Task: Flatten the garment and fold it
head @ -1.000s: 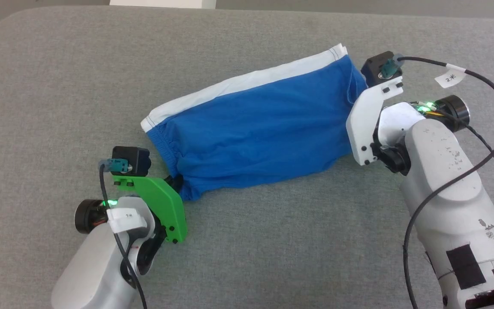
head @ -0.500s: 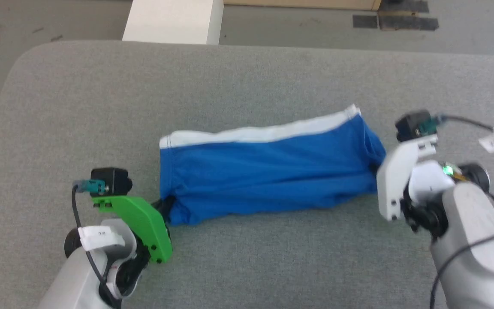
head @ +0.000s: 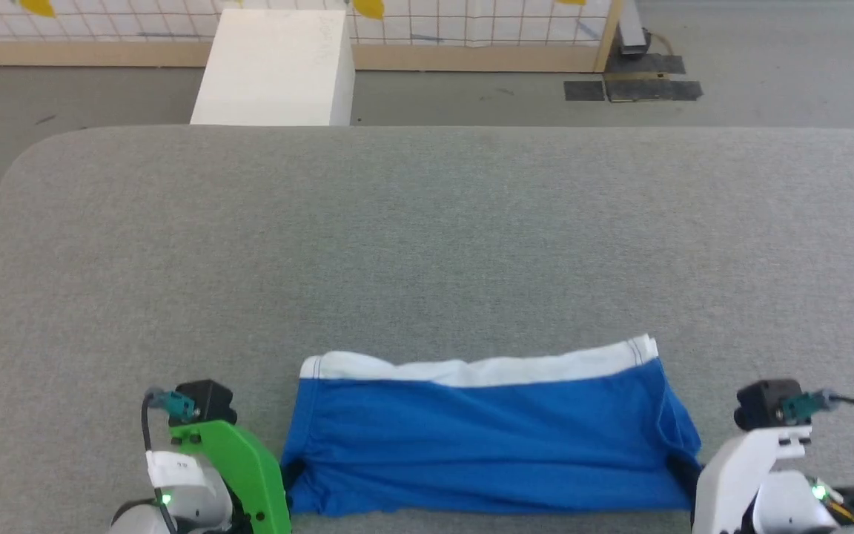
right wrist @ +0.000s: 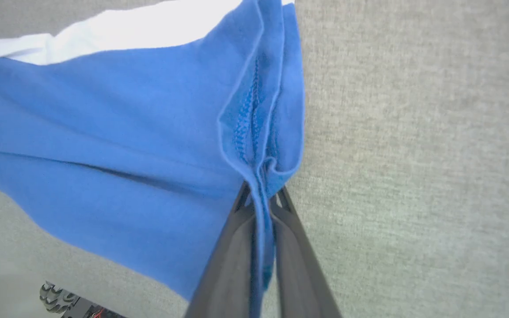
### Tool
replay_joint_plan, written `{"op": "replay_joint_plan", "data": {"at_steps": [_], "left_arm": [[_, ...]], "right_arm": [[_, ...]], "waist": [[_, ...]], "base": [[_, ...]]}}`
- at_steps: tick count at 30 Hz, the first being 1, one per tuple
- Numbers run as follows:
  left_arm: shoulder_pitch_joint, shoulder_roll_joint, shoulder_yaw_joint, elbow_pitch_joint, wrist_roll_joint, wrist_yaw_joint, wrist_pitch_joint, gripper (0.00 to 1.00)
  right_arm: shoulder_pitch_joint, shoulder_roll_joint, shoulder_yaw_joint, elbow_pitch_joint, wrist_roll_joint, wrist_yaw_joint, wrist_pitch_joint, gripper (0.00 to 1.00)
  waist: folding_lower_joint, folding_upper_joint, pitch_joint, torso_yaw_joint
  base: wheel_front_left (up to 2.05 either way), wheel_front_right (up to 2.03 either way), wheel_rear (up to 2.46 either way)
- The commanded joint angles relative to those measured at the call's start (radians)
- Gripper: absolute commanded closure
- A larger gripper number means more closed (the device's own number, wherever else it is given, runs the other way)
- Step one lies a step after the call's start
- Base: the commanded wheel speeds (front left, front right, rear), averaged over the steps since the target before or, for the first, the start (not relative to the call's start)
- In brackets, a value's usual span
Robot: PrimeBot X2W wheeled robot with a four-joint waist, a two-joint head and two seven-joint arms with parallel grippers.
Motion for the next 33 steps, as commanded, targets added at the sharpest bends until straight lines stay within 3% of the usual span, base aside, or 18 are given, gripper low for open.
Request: {"op": "replay_joint_plan", "data": {"at_steps": [1,2,3,4,5,9,14,20,28,33], "left_arm": [[0.025,0.019,0.013,0.015,-0.013,0.021,0.013,1.0],[0.033,0.018,0.013,0.02,-0.022,0.026,0.027,1.0],[0.04,0.019,0.016,0.021,-0.03,0.03,0.033,0.53],[0.045,0.019,0.021,0.02,-0.036,0.032,0.034,0.07],[0.049,0.016,0.028,0.016,-0.046,0.032,0.033,0.0],[0.057,0.013,0.066,-0.034,-0.08,0.038,0.021,0.0],[0.037,0.022,0.153,-0.11,-0.075,0.037,-0.088,0.0],[-0.003,0.051,0.243,-0.125,0.057,0.03,-0.354,0.0],[-0.035,0.048,0.257,-0.046,0.25,-0.037,-0.798,0.0],[-0.038,0.017,0.247,-0.015,0.312,-0.059,-0.882,0.0]], "right_arm": [[0.021,-0.005,-0.022,-0.011,-0.008,-0.002,-0.003,1.0],[0.031,-0.002,-0.024,-0.015,-0.005,-0.002,-0.007,0.83],[0.041,0.002,-0.025,-0.018,0.005,-0.002,-0.01,0.0],[0.046,0.004,-0.031,-0.022,0.017,-0.002,-0.015,0.0],[0.048,0.005,-0.04,-0.028,0.036,-0.002,-0.023,0.0],[0.05,0.007,-0.069,-0.06,0.096,-0.002,-0.03,0.0],[0.025,0.007,-0.1,-0.096,0.112,-0.002,-0.008,0.0],[-0.041,-0.008,-0.066,-0.05,0.091,-0.002,0.04,0.0],[-0.12,-0.04,0.018,0.077,0.099,-0.002,0.052,0.0],[-0.151,-0.047,0.083,0.149,0.109,-0.002,0.048,0.0]], "waist": [[0.0001,0.0,-0.002,-0.012],[0.0001,0.0,-0.003,-0.014],[0.0001,0.0,-0.006,-0.018],[0.0001,0.0,-0.007,-0.02],[0.0001,0.0,-0.01,-0.023],[0.0001,0.0,-0.021,-0.025],[0.0001,0.0,-0.023,-0.026],[0.0001,0.0,-0.006,-0.029],[0.0001,0.0,0.029,-0.016],[0.0001,0.0,0.043,-0.007]], "base": [[0.0,0.0,0.0],[0.0,0.0,0.0],[0.0,0.0,0.0],[0.0,0.0,0.0],[0.0,0.0,0.0],[0.0,0.0,0.0],[0.0,0.0,0.0],[0.0,0.0,0.0],[0.0,0.0,0.0],[0.0,0.0,0.0]]}}
